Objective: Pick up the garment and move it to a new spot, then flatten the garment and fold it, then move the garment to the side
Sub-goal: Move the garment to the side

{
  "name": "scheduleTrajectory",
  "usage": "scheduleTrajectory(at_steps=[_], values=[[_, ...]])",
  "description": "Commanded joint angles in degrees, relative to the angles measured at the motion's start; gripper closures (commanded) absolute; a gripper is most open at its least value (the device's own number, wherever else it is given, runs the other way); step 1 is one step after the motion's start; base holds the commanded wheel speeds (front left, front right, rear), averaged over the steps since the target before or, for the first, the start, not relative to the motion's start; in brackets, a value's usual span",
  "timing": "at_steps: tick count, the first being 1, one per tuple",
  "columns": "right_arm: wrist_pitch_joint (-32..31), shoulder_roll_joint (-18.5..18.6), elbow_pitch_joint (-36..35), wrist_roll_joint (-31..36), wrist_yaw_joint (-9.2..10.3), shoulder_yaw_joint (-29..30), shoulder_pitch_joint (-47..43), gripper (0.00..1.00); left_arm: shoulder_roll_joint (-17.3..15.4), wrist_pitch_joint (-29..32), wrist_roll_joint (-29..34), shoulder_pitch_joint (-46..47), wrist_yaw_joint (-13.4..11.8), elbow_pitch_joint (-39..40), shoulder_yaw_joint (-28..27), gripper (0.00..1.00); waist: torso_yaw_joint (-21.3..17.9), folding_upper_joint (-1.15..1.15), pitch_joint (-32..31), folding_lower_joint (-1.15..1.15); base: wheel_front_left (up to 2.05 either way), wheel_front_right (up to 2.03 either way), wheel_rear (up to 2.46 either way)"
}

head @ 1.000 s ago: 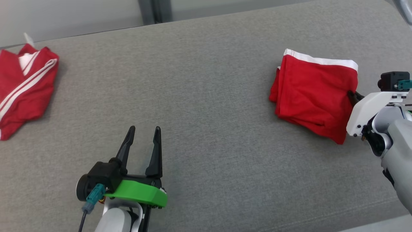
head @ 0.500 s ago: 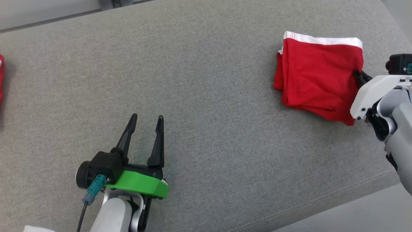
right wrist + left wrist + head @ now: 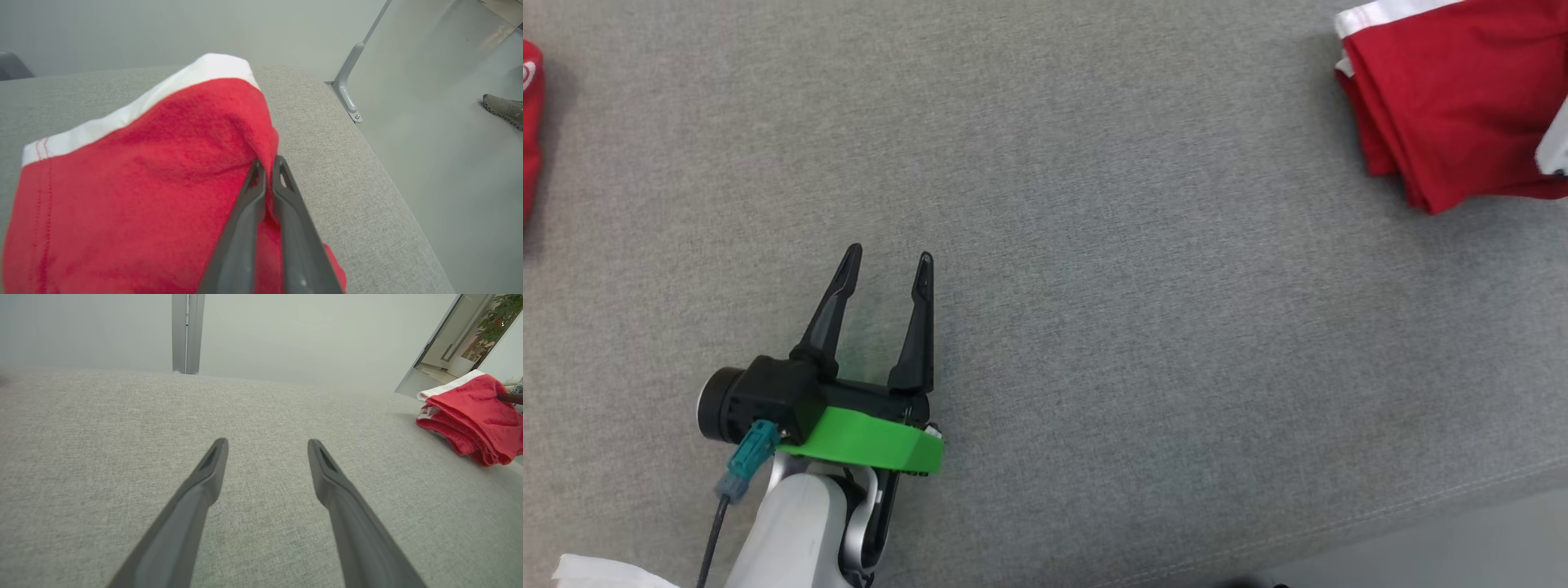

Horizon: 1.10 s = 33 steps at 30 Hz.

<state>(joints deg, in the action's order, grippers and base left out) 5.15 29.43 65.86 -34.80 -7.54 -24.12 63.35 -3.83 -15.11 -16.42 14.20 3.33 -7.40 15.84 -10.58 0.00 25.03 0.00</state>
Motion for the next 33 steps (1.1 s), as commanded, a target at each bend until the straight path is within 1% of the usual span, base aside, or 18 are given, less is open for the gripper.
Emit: scheduleTrajectory(at_steps=[1, 4, 11, 16, 17, 18, 19, 21, 25, 29, 33], values=[[0.70, 1.26, 1.30, 0.95, 0.10, 0.20, 1.35, 1.00, -0.39, 0.28, 0.96, 0.88, 0.09, 0.72, 0.16, 0.00, 3.14, 0.00, 2.94, 0.00, 0.00, 0.00, 0.00], [1.24, 3.31, 3.35, 1.70, 0.10, 0.64, 3.21, 1.00, -0.61, 0.52, 0.99, 0.67, 0.00, 1.57, 0.44, 0.00, 4.30, 0.00, 3.88, 0.00, 0.00, 0.00, 0.00], [2.86, 5.82, 7.01, 3.94, 0.10, 2.42, 5.15, 1.00, -1.06, 1.14, 1.12, -0.05, -0.43, 3.46, 1.30, 0.00, 5.81, 0.00, 5.32, 0.00, 0.00, 0.00, 0.00], [4.04, 6.99, 7.90, 5.29, 0.10, 5.19, 3.98, 1.00, -1.50, 1.65, 0.92, -0.36, -0.73, 4.21, 1.55, 0.00, 6.07, 0.00, 5.83, 0.00, 0.00, 0.00, 0.00], [4.26, 7.23, 7.98, 5.62, 0.10, 5.86, 3.61, 0.81, -1.60, 1.69, 0.89, -0.38, -0.74, 4.22, 1.57, 0.00, 6.09, 0.00, 5.85, 0.00, 0.00, 0.00, 0.00], [4.37, 7.48, 8.04, 6.05, 0.10, 6.83, 2.84, 0.03, -1.66, 1.64, 0.85, -0.40, -0.79, 4.20, 1.63, 0.00, 6.08, 0.00, 5.82, 0.00, 0.00, 0.00, 0.00], [4.63, 7.66, 8.06, 6.30, 0.10, 7.68, 2.13, 0.00, -1.68, 1.69, 0.86, -0.44, -0.88, 4.18, 1.68, 0.00, 6.05, 0.00, 5.75, 0.00, 0.00, 0.00, 0.00], [4.86, 7.10, 7.97, 7.92, 0.10, 10.33, 0.65, 0.00, -1.79, 1.84, 0.79, -0.81, -0.95, 3.97, 1.84, 0.00, 5.83, 0.00, 5.16, 0.00, 0.00, 0.00, 0.00], [6.29, 6.19, 8.01, 11.03, 0.10, 12.60, -0.29, 0.00, -1.88, 1.94, 0.43, -0.90, -1.15, 3.61, 1.96, 0.00, 5.53, 0.00, 3.93, 0.00, 0.00, 0.00, 0.00], [7.61, 4.31, 8.01, 13.82, 0.10, 13.78, -0.14, 0.00, -1.80, 1.74, -0.10, -1.16, -1.12, 2.80, 2.00, 0.00, 5.38, 0.00, 2.08, 0.00, 0.00, 0.00, 0.00], [8.91, 2.33, 7.92, 16.27, 0.10, 13.72, 0.41, 0.00, -1.50, 1.47, -0.54, -1.40, -1.24, 1.85, 2.04, 0.00, 5.55, 0.00, -0.37, 0.00, 0.00, 0.00, 0.00]])
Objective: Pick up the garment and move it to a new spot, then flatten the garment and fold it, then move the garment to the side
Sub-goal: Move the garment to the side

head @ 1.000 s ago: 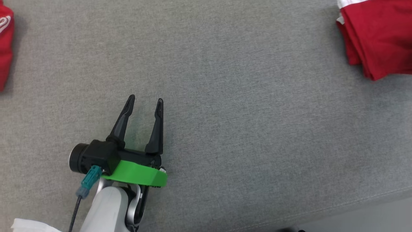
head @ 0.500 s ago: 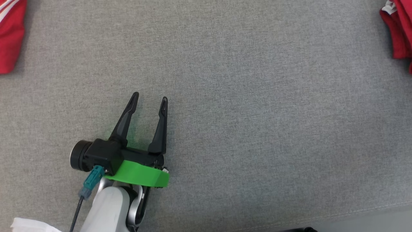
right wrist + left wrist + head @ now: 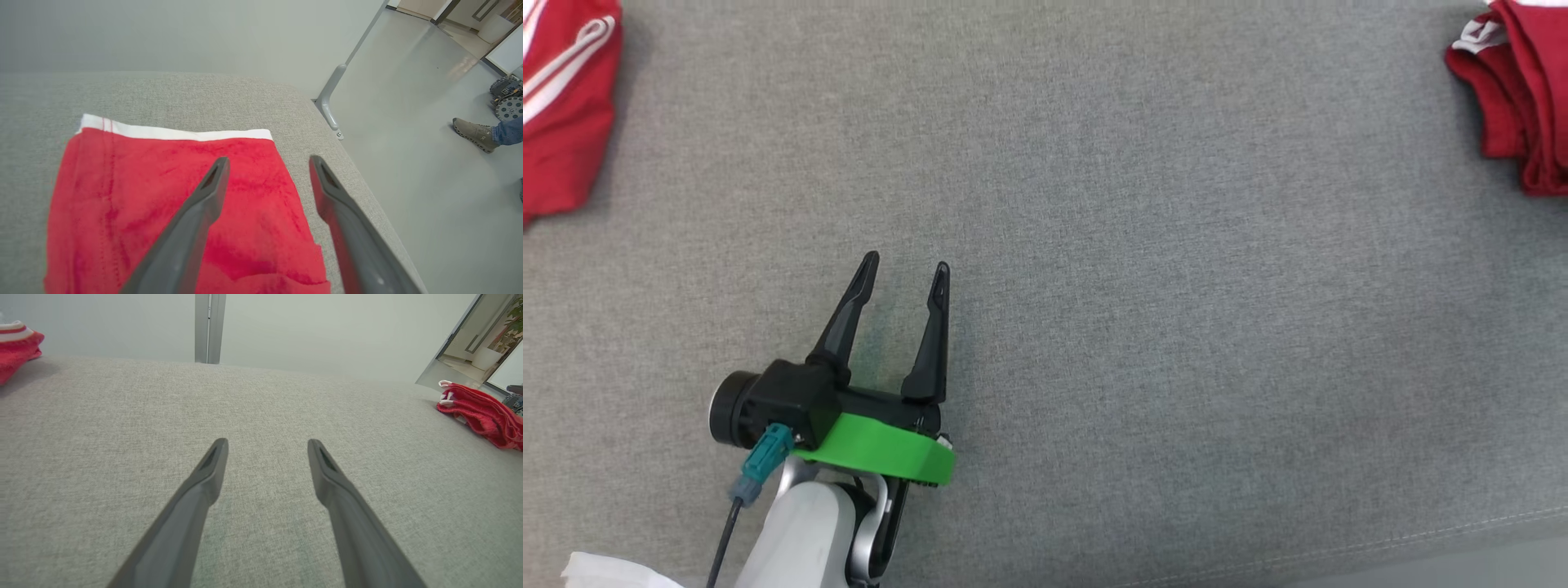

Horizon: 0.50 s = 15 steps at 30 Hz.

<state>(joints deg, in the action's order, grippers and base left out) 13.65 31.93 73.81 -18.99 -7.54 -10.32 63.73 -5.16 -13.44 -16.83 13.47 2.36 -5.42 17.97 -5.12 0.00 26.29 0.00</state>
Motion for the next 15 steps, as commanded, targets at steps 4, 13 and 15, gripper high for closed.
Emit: scheduleTrajectory(at_steps=[4, 13, 15], values=[[1.28, -2.09, -2.19, 1.53, 0.10, -0.55, -1.29, 0.00, 0.12, -0.72, -1.01, -0.88, -0.35, -2.04, -0.47, 0.00, 0.54, 0.00, -4.92, 0.00, 0.00, 0.00, 0.00], [1.53, -6.75, -16.64, 0.10, 0.10, -0.73, -11.27, 0.00, 0.79, -1.60, -3.33, -2.48, -1.37, -7.73, -3.08, 0.00, 2.22, 0.00, -14.45, 0.00, 0.00, 0.00, 0.00], [1.54, -8.09, -20.27, 0.24, 0.10, -0.78, -14.14, 0.00, 0.87, -1.74, -3.51, -3.07, -1.69, -8.74, -4.02, 0.00, 2.63, 0.00, -16.41, 0.00, 0.00, 0.00, 0.00]])
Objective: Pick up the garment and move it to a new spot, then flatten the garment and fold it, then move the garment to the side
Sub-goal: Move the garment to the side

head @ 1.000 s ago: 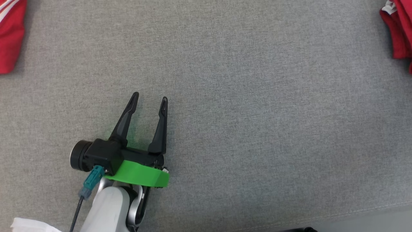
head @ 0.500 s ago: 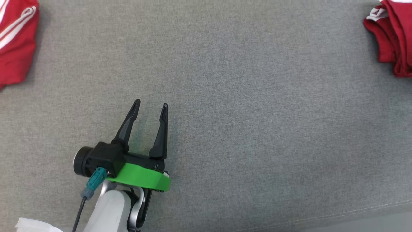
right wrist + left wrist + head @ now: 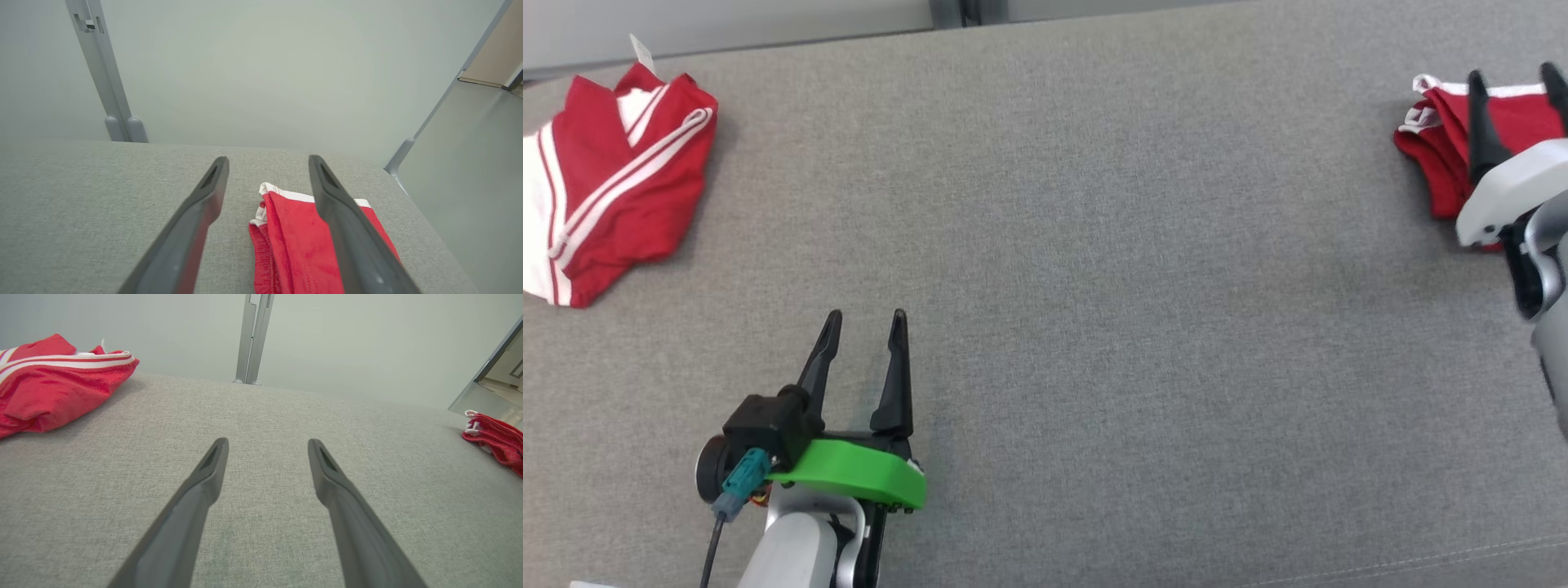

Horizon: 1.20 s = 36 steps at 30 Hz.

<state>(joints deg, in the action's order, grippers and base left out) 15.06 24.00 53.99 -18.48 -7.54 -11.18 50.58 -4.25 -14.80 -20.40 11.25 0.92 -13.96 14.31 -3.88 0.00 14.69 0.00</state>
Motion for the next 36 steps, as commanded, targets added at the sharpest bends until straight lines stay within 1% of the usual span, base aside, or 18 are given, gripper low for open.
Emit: scheduleTrajectory(at_steps=[1, 5, 11, 20, 24, 28, 31, 36], values=[[0.13, -1.03, -1.92, -0.53, 0.10, 0.34, -2.42, 0.00, 0.02, -0.38, -0.11, -1.17, -0.37, -0.64, -0.71, 0.00, 1.60, 0.00, -5.76, 0.00, 0.00, 0.00, 0.00], [0.14, -4.81, -8.42, -0.65, 0.10, 1.39, -8.80, 0.00, 0.31, -0.44, -0.65, -2.48, -0.88, -1.12, -2.79, 0.00, 2.16, 0.00, -8.60, 0.00, 0.00, 0.00, 0.00], [0.15, -10.59, -17.08, -0.16, 0.10, 3.87, -18.33, 0.00, 0.62, -0.47, -0.32, -5.03, -0.97, -1.44, -5.10, 0.00, 2.81, 0.00, -11.49, 0.00, 0.00, 0.00, 0.00], [0.15, -18.02, -30.71, 5.91, 0.09, 7.75, -33.83, 0.00, 1.03, -0.42, 0.21, -8.52, -0.92, -1.44, -7.30, 0.00, 3.19, 0.00, -13.84, 0.00, 0.00, 0.00, 0.00], [0.15, -20.04, -35.12, 7.81, 0.09, 8.02, -38.87, 0.00, 1.12, -0.43, 0.54, -9.47, -1.03, -1.46, -7.61, 0.00, 3.03, 0.00, -14.21, 0.00, 0.00, 0.00, 0.00], [0.15, -20.84, -38.02, 8.52, 0.09, 8.44, -41.70, 0.00, 1.20, -0.42, 0.50, -10.30, -1.19, -1.59, -7.49, 0.00, 2.91, 0.00, -14.28, 0.00, 0.00, 0.00, 0.00], [0.15, -21.02, -39.15, 8.86, 0.09, 8.60, -42.85, 0.00, 1.25, -0.42, 0.34, -10.62, -1.32, -1.70, -7.35, 0.00, 2.93, 0.00, -14.21, 0.00, 0.00, 0.00, 0.00], [0.16, -21.07, -39.62, 7.11, 0.09, 8.27, -43.86, 0.00, 1.29, -0.43, 0.11, -10.40, -1.29, -1.79, -7.17, 0.00, 3.13, 0.00, -14.20, 0.00, 0.00, 0.00, 0.00]])
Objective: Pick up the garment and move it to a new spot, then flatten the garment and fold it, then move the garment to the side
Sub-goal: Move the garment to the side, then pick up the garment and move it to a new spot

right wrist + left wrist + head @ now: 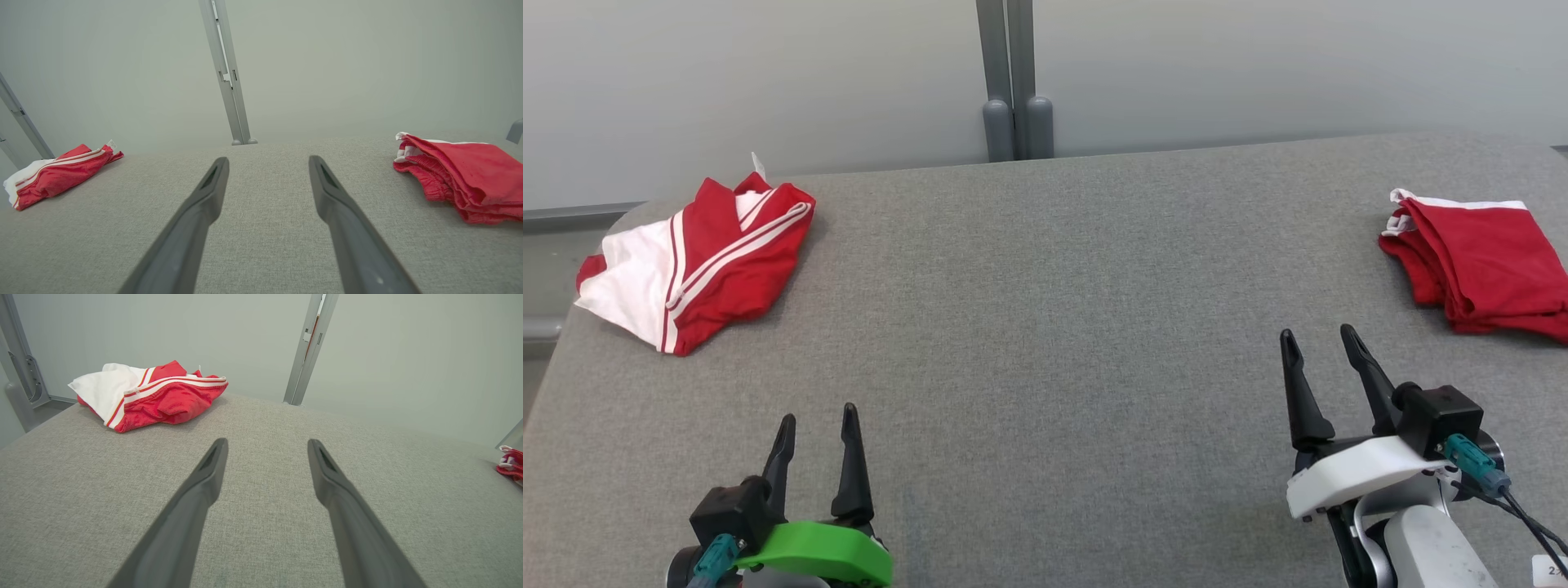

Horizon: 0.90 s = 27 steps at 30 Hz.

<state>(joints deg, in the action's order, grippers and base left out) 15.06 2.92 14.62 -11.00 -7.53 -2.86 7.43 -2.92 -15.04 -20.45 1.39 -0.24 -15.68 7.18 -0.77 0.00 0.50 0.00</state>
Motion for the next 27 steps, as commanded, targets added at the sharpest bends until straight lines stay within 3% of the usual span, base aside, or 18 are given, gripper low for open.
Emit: scheduleTrajectory(at_steps=[1, 12, 16, 20, 27], values=[[0.16, 0.00, -0.15, -0.77, 0.08, -0.13, -0.85, 0.00, -0.03, -0.20, 0.17, -0.51, -0.11, -0.01, -0.05, 0.00, 0.03, 0.00, 0.00, 0.00, 0.00, 0.00, 0.00], [0.16, -0.01, 0.22, -1.33, 0.08, -0.39, -1.06, 0.00, -0.02, -0.19, 0.22, -0.12, 0.10, 0.29, 0.24, 0.00, 0.18, 0.00, 0.26, 0.00, 0.00, 0.00, 0.00], [0.14, -0.01, 0.08, -1.17, 0.08, -0.58, -1.17, 0.00, -0.04, -0.20, 0.27, 0.68, -0.18, 0.30, 0.57, 0.00, 1.90, 0.00, 0.29, 0.00, 0.00, 0.00, 0.00], [0.04, -0.01, -0.20, -1.00, 0.08, -0.86, -1.33, 0.00, -0.06, -0.20, 0.62, 1.13, -0.39, 0.71, 0.90, 0.00, 5.72, 0.00, 0.40, 0.00, 0.00, 0.00, 0.00], [-0.16, 0.02, -0.79, -1.04, 0.08, -2.10, -1.31, 0.00, -0.07, -0.20, 0.92, 1.51, -0.69, 1.78, 0.89, 0.00, 15.93, 0.00, 0.88, 0.00, 0.00, 0.00, 0.00]])
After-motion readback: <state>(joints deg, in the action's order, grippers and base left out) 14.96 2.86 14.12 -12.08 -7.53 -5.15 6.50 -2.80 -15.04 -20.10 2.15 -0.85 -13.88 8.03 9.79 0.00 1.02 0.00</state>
